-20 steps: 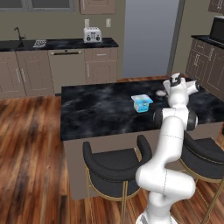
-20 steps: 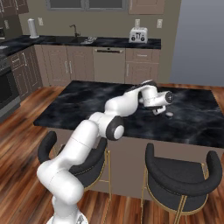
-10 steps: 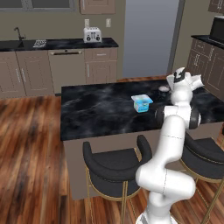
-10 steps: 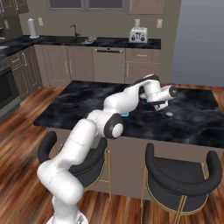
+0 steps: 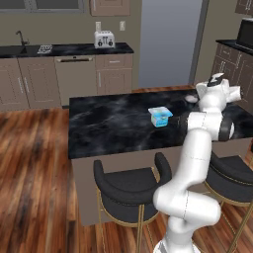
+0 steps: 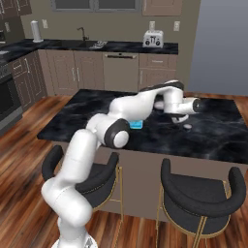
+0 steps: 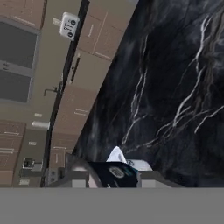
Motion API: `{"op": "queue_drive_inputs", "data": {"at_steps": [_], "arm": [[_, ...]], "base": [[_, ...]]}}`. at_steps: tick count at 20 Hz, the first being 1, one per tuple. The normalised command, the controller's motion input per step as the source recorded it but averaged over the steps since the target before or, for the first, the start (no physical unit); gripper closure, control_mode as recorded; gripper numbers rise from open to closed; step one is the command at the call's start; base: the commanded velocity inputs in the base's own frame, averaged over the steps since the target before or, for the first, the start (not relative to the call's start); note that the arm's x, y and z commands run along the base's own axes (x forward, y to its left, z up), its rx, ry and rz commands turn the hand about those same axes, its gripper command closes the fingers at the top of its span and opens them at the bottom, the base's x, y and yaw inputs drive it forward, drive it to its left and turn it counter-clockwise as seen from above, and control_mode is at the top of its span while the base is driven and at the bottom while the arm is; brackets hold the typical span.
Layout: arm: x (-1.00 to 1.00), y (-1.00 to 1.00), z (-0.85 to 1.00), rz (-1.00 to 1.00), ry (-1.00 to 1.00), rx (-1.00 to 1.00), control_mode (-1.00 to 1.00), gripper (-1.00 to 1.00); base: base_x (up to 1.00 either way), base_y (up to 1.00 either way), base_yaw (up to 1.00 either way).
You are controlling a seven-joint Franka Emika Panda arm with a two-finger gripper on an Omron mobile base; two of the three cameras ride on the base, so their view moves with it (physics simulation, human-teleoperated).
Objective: Stack the yogurt containers by placing the smaller containers on top of the larger containers.
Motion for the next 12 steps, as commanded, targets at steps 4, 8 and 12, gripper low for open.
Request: {"op": "queue_drive_inputs", "data": {"at_steps": [4, 8, 12], "arm": [[-0.42, 0.47, 0.13, 0.0, -0.15, 0.0, -1.0, 1.0], [-0.32, 0.47, 0.04, -0.01, -0.11, -0.02, -1.0, 1.0], [-0.03, 0.31, 0.02, 0.0, -0.05, 0.0, -1.0, 1.0]], "base": [[0.0, 0.0, 0.0], [0.0, 0.0, 0.0], [0.0, 0.0, 0.0]]}}
